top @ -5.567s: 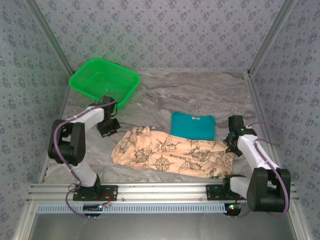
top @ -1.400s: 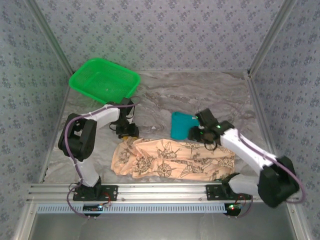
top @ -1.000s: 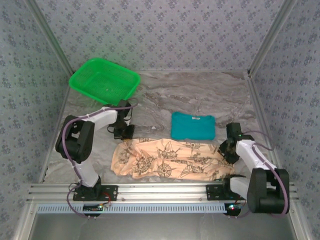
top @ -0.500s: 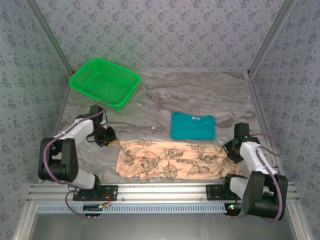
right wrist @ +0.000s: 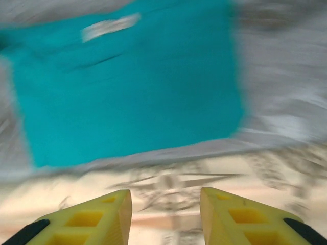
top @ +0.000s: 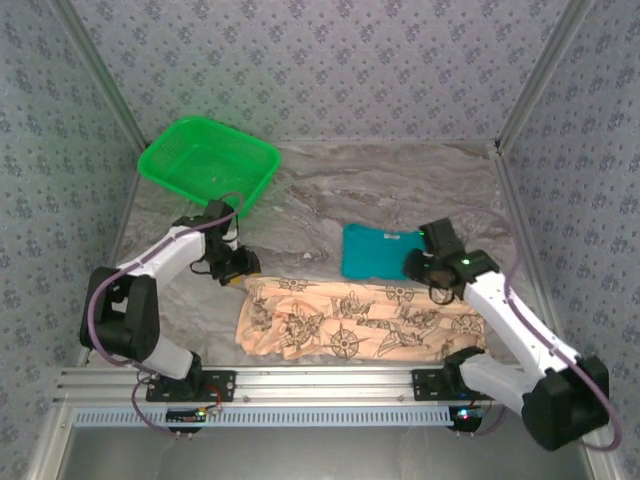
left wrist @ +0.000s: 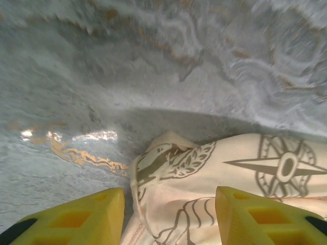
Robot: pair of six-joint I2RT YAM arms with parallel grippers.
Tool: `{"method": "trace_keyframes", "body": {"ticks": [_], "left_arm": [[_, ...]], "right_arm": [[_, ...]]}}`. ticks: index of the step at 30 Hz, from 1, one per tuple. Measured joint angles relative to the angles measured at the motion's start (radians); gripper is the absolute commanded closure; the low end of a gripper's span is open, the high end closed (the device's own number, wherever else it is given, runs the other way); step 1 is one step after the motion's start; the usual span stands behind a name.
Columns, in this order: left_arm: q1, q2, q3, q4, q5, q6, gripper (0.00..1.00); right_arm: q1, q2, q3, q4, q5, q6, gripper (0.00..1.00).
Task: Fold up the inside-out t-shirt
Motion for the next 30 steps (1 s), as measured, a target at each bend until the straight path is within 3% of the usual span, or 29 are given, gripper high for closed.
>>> {"method": "trace_keyframes", "body": {"ticks": [5,8,9,12,16,17,18,20,22,26,30], "left_arm": [[-0.048,0.055,-0.013,0.001,-0.024,-0.006,0.48],[-0.070,0.083,-0.013,0.009,-0.028,-0.008,0.60],[-0.072,0.095,-0.013,0.015,-0.031,-0.010,0.70],[-0.072,0.130,-0.016,0.037,-0.043,-0.009,0.87],[-0.072,0.146,0.001,0.029,-0.073,-0.008,0.91],[-0.072,0.155,0.014,0.022,-0.089,-0.004,0.89],[-0.069,0.166,0.030,0.014,-0.105,-0.001,0.81],[-0.058,0.183,0.053,0.005,-0.134,0.010,0.56],[-0.033,0.191,0.068,-0.001,-0.142,0.017,0.48],[0.038,0.179,0.089,-0.029,-0.137,0.045,0.44],[0.088,0.077,0.091,-0.098,-0.131,0.056,0.46]], "right_arm": [[0.282,0.253,0.084,0.095,-0.135,-0.114,0.53],[0.398,0.374,0.113,0.125,-0.180,-0.132,0.52],[0.424,0.399,0.114,0.132,-0.179,-0.131,0.52],[0.454,0.441,0.114,0.132,-0.140,-0.122,0.57],[0.455,0.485,0.114,0.127,-0.042,-0.114,0.62],[0.455,0.501,0.114,0.124,-0.010,-0.108,0.63],[0.455,0.515,0.113,0.119,0.018,-0.101,0.64],[0.455,0.537,0.108,0.107,0.068,-0.088,0.64],[0.453,0.543,0.099,0.103,0.098,-0.081,0.62],[0.462,0.521,0.096,0.124,0.104,-0.133,0.55],[0.508,0.455,0.126,0.151,0.021,-0.249,0.54]]}}
